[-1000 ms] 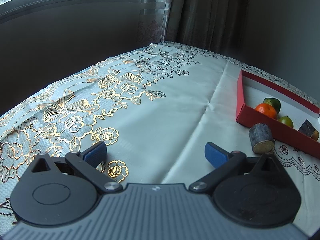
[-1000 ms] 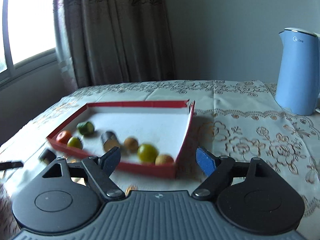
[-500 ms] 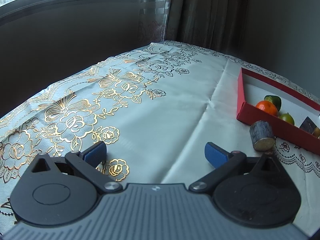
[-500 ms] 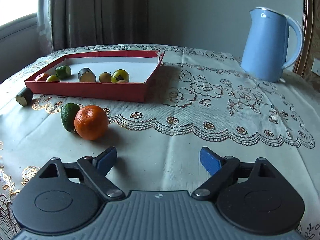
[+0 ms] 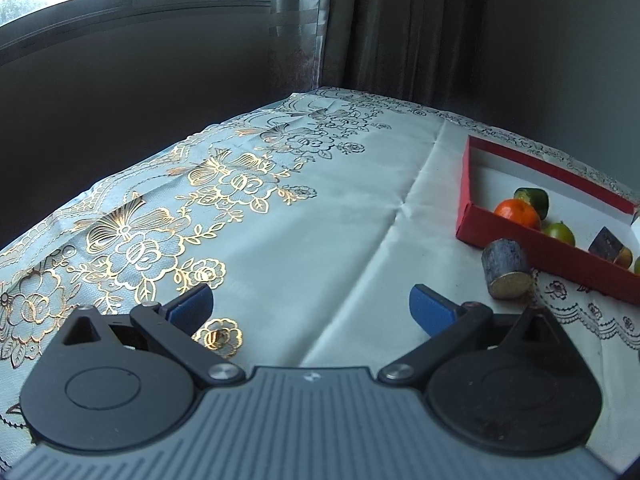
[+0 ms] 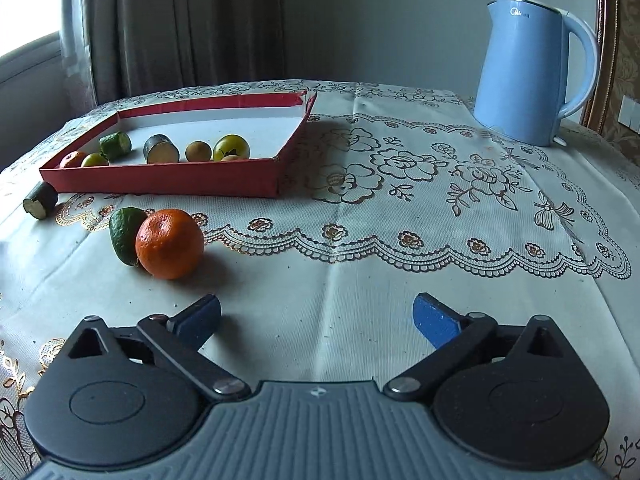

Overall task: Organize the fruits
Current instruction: 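Move the open left gripper to the dark log piece beside the box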

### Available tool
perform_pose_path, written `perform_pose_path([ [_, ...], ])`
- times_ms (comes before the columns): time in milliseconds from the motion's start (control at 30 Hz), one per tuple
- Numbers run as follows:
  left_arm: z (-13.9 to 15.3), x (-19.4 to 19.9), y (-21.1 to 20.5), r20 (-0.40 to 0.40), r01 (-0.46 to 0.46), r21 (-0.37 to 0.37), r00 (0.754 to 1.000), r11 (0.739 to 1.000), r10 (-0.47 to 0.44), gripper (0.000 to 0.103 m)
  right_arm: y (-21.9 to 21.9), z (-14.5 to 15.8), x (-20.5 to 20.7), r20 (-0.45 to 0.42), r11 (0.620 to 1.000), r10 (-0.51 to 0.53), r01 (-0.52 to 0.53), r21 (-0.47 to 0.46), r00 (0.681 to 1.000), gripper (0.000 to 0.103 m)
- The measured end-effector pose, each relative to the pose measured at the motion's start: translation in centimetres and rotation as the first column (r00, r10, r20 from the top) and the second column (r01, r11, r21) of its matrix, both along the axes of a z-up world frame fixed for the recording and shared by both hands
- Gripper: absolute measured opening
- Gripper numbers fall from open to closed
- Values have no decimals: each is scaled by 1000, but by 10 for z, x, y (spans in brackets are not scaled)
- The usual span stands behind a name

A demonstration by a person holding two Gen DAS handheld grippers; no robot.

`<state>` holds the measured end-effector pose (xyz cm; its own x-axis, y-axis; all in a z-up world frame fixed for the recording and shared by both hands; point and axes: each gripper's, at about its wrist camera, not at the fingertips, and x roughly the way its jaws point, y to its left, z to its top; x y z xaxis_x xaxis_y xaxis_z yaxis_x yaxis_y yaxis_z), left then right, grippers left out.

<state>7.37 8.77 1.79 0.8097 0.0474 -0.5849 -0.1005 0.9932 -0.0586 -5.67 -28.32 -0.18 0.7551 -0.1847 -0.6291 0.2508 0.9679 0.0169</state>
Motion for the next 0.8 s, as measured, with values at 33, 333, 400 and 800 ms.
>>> perform_pose_path([
  [33, 3, -1, -5, 7, 9, -9, 1000, 1000, -9, 103, 0, 0, 0, 0, 1000, 0, 0, 0, 1000, 103],
  [333, 22, 8, -71, 64, 146, 51, 987, 988, -149, 103, 0, 0, 0, 0, 1000, 0, 0, 0, 1000, 103],
  [400, 16, 14, -82, 44, 161, 74, 985, 984, -165, 103, 0, 0, 0, 0, 1000, 0, 0, 0, 1000, 103],
  [800, 19, 33, -118, 1, 232, 282, 970, 931, -242, 103, 0, 0, 0, 0, 1000, 0, 0, 0, 1000, 103],
])
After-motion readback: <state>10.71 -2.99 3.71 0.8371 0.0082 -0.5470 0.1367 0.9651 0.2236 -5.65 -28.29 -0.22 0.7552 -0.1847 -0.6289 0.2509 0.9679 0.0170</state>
